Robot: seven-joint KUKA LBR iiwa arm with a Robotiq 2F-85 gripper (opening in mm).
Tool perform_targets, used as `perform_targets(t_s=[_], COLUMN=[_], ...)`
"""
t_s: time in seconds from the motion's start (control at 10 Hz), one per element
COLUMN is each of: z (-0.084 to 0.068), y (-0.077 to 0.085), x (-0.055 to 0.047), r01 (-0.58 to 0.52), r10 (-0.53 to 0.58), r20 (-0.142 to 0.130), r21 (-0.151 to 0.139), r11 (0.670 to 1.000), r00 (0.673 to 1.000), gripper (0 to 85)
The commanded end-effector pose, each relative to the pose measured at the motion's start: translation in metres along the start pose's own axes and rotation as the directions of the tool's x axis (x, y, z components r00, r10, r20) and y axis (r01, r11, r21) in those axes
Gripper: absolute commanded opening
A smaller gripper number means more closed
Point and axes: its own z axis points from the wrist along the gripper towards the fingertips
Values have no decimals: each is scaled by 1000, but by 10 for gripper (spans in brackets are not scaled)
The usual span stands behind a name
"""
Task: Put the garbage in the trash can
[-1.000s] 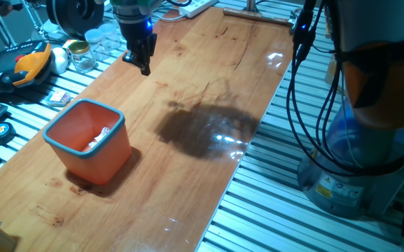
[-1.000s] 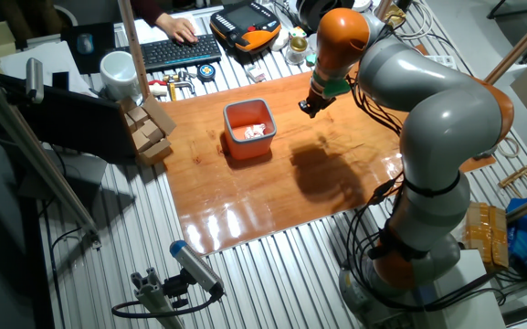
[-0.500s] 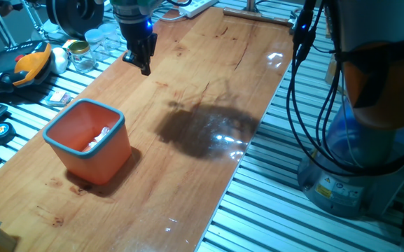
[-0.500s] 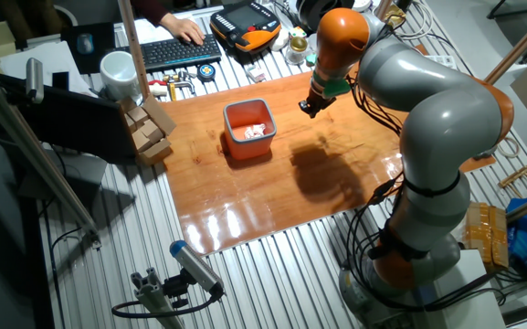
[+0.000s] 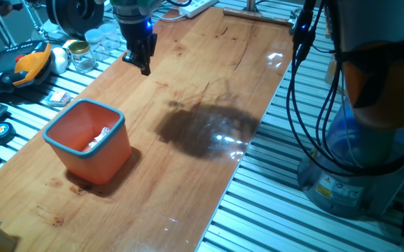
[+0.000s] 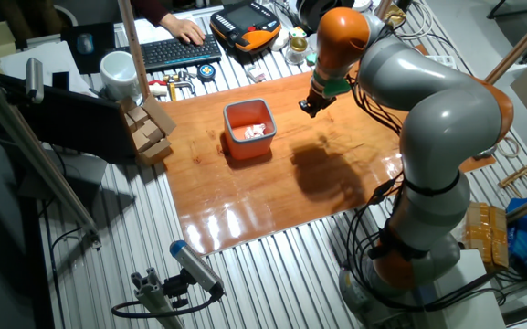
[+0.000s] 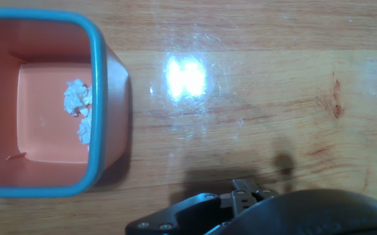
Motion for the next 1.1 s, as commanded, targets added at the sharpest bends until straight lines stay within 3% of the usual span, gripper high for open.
perform_targets(t_s=[0.0, 0.3, 1.0], z=[0, 0, 4], y=[0, 1, 6], x=[0, 1, 5], r01=[1, -4, -27], r10=[-1, 4, 28], r20=[-2, 9, 27], r21=[0, 5, -16], r11=[1000, 1000, 1000], r00=[1000, 1000, 999], gripper=[0, 0, 0])
